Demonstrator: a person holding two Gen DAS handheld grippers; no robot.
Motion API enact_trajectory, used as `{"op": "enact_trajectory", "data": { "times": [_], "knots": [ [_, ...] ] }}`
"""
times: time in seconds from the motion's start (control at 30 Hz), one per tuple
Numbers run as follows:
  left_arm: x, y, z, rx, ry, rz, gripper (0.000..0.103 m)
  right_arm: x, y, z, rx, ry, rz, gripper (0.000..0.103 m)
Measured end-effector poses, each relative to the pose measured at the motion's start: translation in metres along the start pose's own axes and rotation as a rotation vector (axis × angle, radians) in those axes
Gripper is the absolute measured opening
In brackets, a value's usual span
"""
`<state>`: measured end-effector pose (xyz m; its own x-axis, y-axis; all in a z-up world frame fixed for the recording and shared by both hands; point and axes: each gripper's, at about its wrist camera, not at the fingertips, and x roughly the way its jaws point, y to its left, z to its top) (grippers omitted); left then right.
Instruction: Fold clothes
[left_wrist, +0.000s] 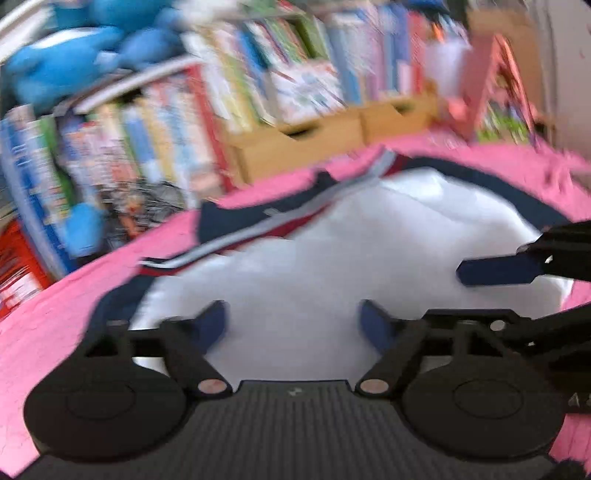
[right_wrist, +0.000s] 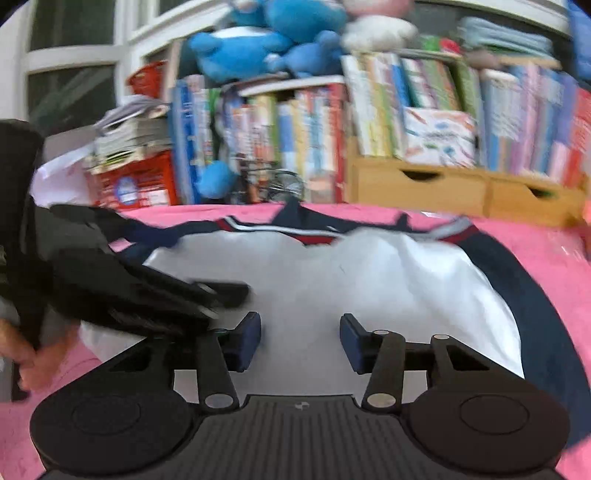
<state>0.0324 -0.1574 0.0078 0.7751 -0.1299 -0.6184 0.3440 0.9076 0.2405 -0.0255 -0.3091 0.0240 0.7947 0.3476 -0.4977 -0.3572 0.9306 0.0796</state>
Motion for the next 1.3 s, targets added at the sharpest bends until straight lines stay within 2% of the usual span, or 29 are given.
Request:
{"op": "enact_trajectory", "data": {
  "times": [0.07,0.13,0.23,0.27,0.37,0.43,0.57,0.63,0.73,0.83,1.1,1.2,1.3],
  "knots": [
    [0.023,-0.005,0.008,-0.004,0.034,0.031,0.070,0.000,-0.003,-0.009,0.002,0.004,-0.037,0.048],
    [0.041,-0.001,0.019,-0.055,0.058,0.044,0.070,0.004,-0.011,-0.011,0.041,0.026,-0.063,0.049],
    [0.066,0.007,0.037,-0.108,0.084,0.078,0.071,0.011,-0.024,-0.013,0.110,0.068,-0.067,0.062],
    [0.074,0.008,0.043,-0.110,0.094,0.092,0.071,0.014,-0.027,-0.012,0.126,0.082,-0.072,0.062],
    [0.098,0.008,0.059,-0.099,0.127,0.136,0.082,0.015,-0.026,-0.013,0.120,0.084,-0.086,0.065],
    [0.111,0.012,0.069,-0.107,0.152,0.150,0.103,0.016,-0.025,-0.013,0.109,0.089,-0.097,0.070],
    [0.127,0.030,0.084,-0.174,0.212,0.126,0.103,0.015,-0.025,-0.014,0.109,0.092,-0.100,0.076],
    [0.118,0.032,0.081,-0.176,0.188,0.112,0.096,0.014,-0.026,-0.014,0.111,0.092,-0.096,0.078],
    [0.091,0.036,0.068,-0.155,0.149,0.117,0.096,0.016,-0.026,-0.014,0.109,0.097,-0.086,0.083],
    [0.060,0.046,0.047,-0.159,0.106,0.134,0.096,0.017,-0.025,-0.013,0.105,0.100,-0.085,0.083],
    [0.009,0.065,-0.016,-0.257,0.095,0.211,0.100,0.018,-0.018,-0.014,0.069,0.116,-0.110,0.085],
    [-0.010,0.071,-0.040,-0.294,0.091,0.239,0.103,0.021,-0.013,-0.015,0.045,0.130,-0.150,0.094],
    [-0.029,0.078,-0.064,-0.331,0.088,0.268,0.103,0.025,-0.011,-0.015,0.031,0.143,-0.170,0.096]
  ]
}}
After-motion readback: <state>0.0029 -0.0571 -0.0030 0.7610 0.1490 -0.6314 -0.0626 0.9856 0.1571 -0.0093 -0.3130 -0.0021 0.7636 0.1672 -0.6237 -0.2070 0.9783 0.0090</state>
